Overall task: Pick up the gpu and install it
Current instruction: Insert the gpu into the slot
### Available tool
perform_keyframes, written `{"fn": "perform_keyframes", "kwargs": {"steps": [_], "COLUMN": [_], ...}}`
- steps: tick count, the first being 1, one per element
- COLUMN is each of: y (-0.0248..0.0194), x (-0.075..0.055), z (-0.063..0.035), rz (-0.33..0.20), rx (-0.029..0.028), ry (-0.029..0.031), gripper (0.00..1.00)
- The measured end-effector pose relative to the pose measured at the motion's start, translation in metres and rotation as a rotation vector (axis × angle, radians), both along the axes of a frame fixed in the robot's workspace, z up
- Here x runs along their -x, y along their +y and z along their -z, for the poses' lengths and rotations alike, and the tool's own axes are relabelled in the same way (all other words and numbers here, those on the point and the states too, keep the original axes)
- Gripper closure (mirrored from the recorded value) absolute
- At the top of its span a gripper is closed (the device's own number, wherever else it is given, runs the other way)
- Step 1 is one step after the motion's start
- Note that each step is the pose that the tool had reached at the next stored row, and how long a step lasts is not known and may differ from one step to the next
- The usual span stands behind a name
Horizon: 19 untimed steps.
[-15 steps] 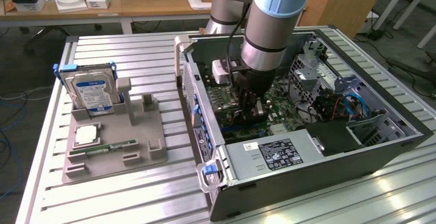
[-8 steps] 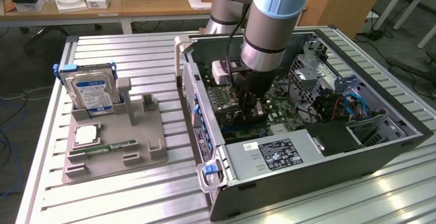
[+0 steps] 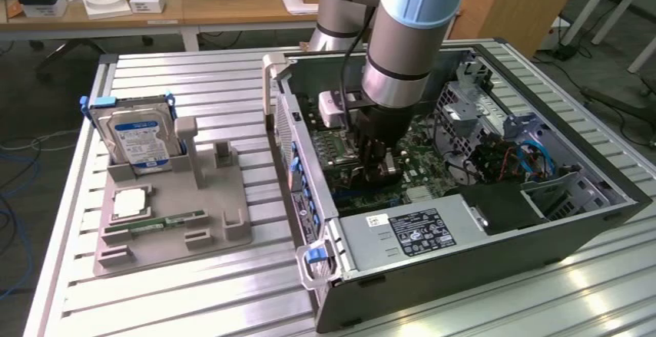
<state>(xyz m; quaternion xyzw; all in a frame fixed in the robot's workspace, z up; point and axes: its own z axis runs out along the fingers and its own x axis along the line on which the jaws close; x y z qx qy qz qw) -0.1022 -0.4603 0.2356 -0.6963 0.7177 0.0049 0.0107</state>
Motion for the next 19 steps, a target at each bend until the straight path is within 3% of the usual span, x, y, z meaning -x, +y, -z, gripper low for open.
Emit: {"fn": "perform_keyframes", "kwargs": {"steps": [19], "y": [-0.0017], "x": [0.0003], "z": [0.0], "rz": [-0.001], "rx": [0.0002], "ry": [0.0], "gripper": [0.74]}}
